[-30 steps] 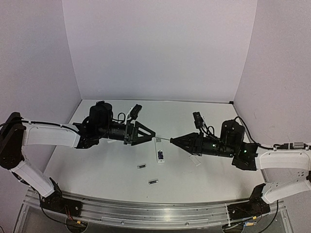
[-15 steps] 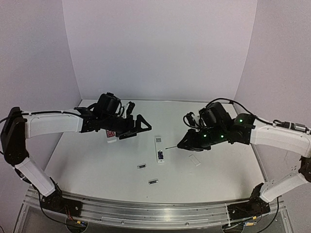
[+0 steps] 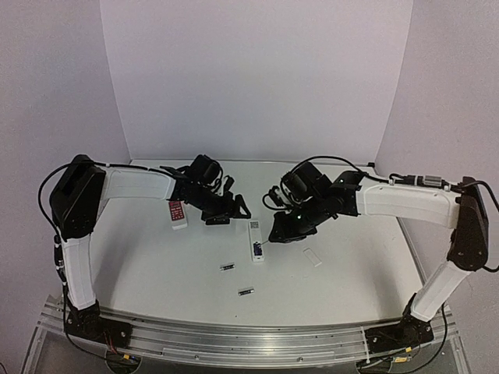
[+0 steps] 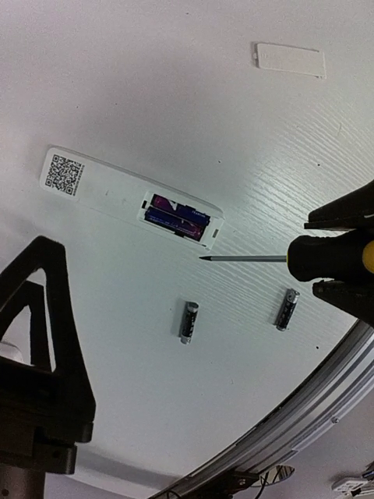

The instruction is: Unload the batteries from the remote control

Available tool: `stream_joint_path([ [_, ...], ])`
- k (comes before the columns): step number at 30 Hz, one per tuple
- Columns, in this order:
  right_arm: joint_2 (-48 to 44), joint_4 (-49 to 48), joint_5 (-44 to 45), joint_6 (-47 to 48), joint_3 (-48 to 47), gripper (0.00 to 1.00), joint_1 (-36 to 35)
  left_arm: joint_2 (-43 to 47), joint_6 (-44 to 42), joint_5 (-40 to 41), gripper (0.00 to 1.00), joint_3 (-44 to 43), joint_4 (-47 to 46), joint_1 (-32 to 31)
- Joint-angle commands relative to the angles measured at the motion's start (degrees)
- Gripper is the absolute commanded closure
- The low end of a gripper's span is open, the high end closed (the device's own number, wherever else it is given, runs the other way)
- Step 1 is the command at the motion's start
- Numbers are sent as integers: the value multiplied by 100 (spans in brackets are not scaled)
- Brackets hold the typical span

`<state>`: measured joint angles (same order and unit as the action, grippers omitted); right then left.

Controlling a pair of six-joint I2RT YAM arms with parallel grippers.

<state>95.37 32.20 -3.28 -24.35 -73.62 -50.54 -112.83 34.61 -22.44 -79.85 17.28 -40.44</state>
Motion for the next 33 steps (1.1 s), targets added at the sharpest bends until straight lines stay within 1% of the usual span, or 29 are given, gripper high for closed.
stream_joint_path([
  [1, 279, 107, 13, 269, -417, 100, 9, -518, -224, -108, 21, -613, 220, 3],
  [9, 453, 269, 266, 221, -484, 100, 18, -1029, -141, -212, 28, -952, 217, -11],
  [14, 512, 304, 305, 261, -504, 100, 27, -1194, -142, -154, 30, -1065, 198, -89],
  [16, 554, 312, 318, 295, -531, 100, 27, -1258, -147, -130, 32, -1131, 229, -110],
  [20, 629, 330, 296, 359, -608, 100, 24, -1398, -193, 28, 41, -1265, 370, -159],
  [27, 726, 352, 328, 462, -682, 100, 39, -1607, -212, 162, 44, -1474, 503, -248],
  [33, 855, 357, 462, 528, -733, 100, 67, -1756, -209, 205, 50, -1625, 611, -270],
])
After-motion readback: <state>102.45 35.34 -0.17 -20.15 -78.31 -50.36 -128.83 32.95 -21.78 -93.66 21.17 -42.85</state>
